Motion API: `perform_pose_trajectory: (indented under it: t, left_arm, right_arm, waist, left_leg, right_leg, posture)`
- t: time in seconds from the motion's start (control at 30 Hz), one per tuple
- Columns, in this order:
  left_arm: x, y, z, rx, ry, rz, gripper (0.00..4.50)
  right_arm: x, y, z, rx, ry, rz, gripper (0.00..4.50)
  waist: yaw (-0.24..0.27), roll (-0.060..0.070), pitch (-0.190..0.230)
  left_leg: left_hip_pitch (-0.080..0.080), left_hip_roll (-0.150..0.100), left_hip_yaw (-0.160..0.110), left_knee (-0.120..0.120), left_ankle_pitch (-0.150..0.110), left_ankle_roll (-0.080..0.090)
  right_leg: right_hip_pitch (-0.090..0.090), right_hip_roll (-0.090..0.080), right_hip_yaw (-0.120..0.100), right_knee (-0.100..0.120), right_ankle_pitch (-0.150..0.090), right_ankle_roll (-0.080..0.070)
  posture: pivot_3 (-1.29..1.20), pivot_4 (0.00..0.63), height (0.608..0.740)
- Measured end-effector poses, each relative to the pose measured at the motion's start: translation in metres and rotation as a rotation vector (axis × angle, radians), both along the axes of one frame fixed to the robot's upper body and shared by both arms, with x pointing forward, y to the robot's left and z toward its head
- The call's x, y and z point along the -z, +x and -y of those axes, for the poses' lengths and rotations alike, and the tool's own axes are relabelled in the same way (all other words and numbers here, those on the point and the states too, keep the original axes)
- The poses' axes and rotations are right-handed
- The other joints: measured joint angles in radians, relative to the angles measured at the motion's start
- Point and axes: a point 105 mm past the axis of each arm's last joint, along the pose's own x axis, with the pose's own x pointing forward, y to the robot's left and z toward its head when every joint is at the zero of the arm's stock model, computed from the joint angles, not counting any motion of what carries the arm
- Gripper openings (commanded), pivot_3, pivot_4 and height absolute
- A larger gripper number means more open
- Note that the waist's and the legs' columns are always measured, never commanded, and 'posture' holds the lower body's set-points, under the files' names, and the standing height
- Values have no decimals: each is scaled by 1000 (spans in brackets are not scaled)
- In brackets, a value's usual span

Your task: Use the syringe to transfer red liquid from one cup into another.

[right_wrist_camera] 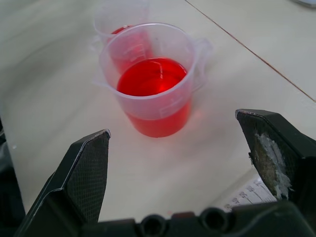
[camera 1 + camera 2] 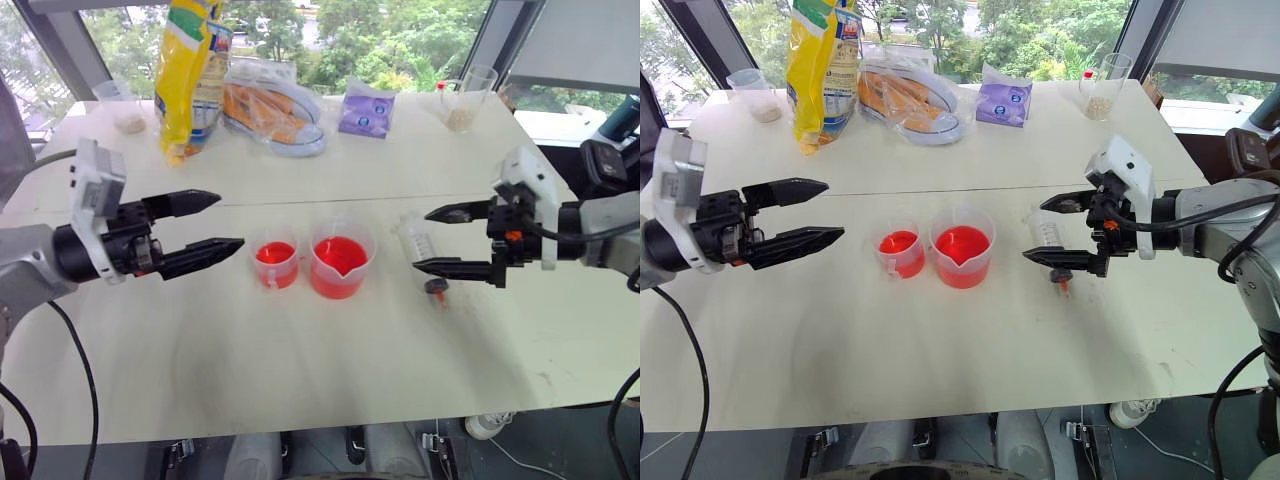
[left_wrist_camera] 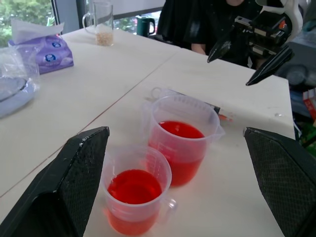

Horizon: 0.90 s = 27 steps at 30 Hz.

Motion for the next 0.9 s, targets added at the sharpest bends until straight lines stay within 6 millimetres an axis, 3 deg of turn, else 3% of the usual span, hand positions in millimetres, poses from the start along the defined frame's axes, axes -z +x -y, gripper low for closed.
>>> perform_pose_trajectory:
  t: [0.17, 0.33, 0.5, 0.77, 0.9]
  left_arm:
    - [3, 2, 5, 20, -15, -9, 4500]
    - [5, 4, 11, 43, -33, -10, 4500]
    - [6, 7, 15, 58, -41, 0, 4500]
    - [8, 9, 19, 68, -52, 11, 4500]
    - [10, 9, 20, 64, -71, 8, 4500]
  right_arm:
    - [-3, 20, 11, 132, -31, -55, 4435]
    - [9, 48, 26, 342, -82, -179, 4435]
    - [33, 70, 27, 505, -103, -325, 4435]
    - [80, 81, 23, 605, -193, -459, 4435]
    - [92, 83, 18, 609, -227, -472, 4435]
  waist:
    - [-3, 0, 0]
    - [-3, 0, 0]
    - [-2, 0, 0]
    - [-3, 0, 0]
    - [-3, 0, 0]
  left_leg:
    - [1, 0, 1, 0, 0, 0]
    - [1, -1, 1, 0, 0, 0]
    - [0, -1, 2, 0, 0, 0]
    - [0, -1, 2, 0, 0, 0]
    - [0, -1, 1, 0, 0, 0]
  right_leg:
    - [0, 0, 1, 1, 0, 0]
    - [-1, 0, 1, 2, 0, 0]
    - [-1, 1, 2, 2, 1, 0]
    - [-2, 1, 2, 2, 2, 3]
    - [-2, 1, 2, 3, 3, 3]
  posture:
    - [0, 150, 740]
    - [0, 150, 740]
    - [0, 150, 740]
    - [0, 150, 740]
    - [0, 150, 740]
